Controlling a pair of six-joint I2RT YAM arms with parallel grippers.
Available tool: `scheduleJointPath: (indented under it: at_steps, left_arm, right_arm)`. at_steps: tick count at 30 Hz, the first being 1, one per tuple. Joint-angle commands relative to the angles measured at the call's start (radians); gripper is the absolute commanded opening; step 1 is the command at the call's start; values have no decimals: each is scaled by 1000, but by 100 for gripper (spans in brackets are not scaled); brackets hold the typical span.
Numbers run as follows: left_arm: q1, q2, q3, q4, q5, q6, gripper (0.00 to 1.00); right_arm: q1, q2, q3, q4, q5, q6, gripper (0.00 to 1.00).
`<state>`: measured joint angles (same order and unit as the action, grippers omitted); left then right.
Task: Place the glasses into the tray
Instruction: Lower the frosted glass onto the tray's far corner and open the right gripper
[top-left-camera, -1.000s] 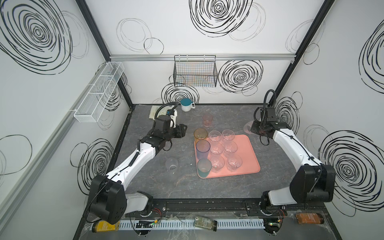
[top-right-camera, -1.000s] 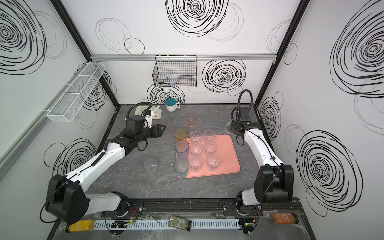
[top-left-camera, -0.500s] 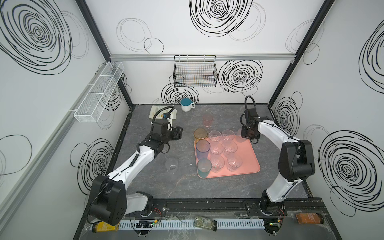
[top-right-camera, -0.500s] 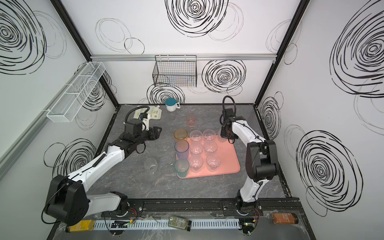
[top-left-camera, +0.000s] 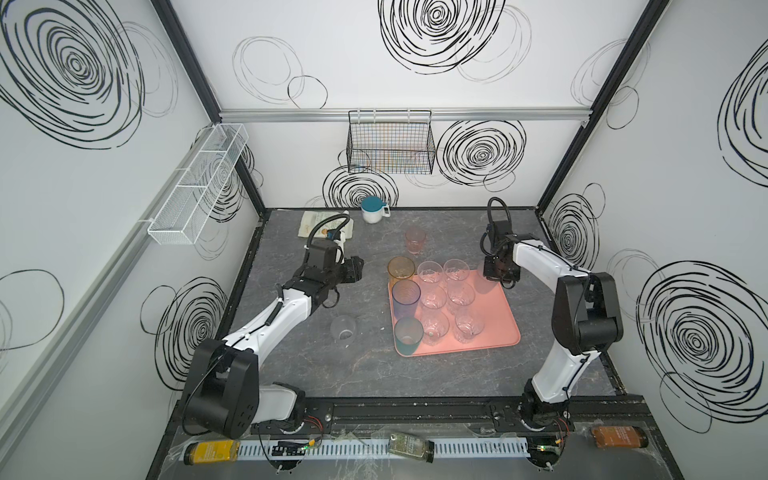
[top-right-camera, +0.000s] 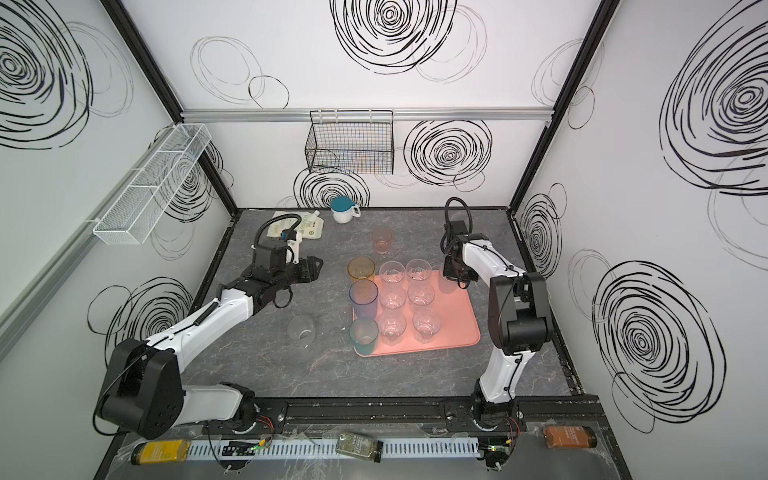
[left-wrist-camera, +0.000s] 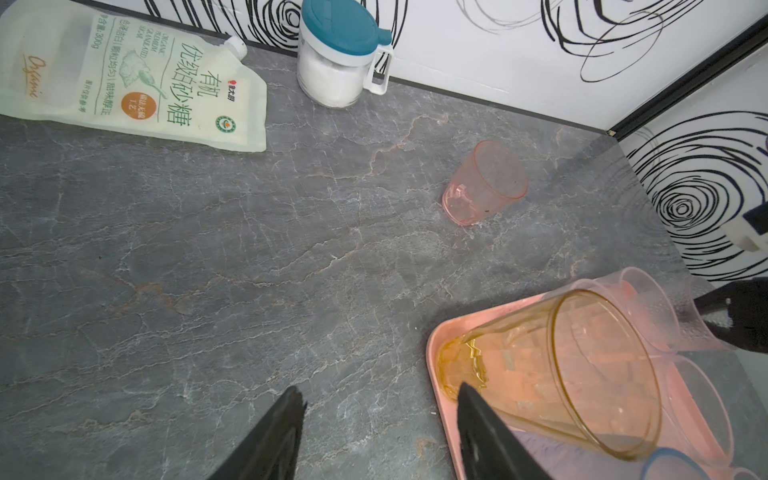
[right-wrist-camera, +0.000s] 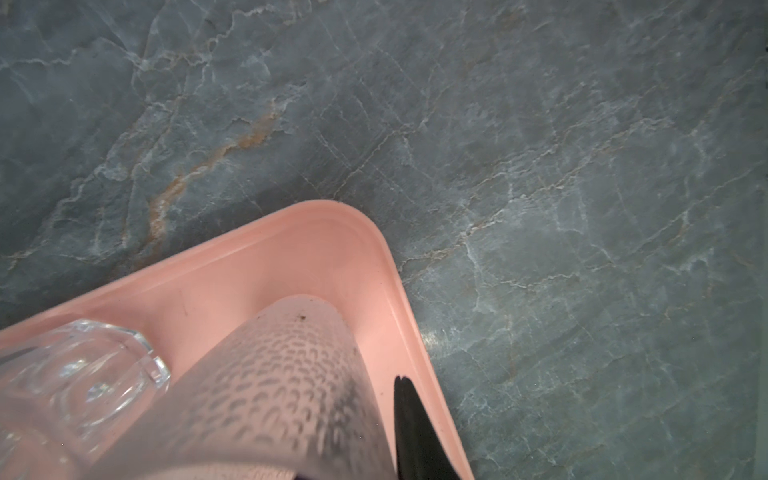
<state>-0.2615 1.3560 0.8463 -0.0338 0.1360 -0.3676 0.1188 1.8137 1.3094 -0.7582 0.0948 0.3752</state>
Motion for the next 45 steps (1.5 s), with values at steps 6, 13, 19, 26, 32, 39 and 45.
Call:
scheduleJointPath:
  at_steps: [6,13,19,26,32,39,45]
  left_arm:
    - [24,34,4,43,23,-26,63]
    - [22,42,-4,39,6,-16,63]
    - [28,53,-1,39,-4,-14,63]
    - [39,65,3,41,-14,-13,63]
    - [43,73,-2,39,-53,1,64]
    - [45,93,-3,60,-61,-14,64]
    - [61,68,-18,70,-62,-28,64]
  right_arm:
    - [-13,21,62,13,8,-19,15]
    - [-18,66,89,34,0,-25,14]
    - [-20,53,87,30,5,-37,24]
    - [-21,-23,86,20,-6,-36,43]
    - [-18,-114,65,10,-49,-8,52]
    - [-15,-241,19,-14,-54,2,57]
    - [-3,-329,-11,-6,-61,10,59]
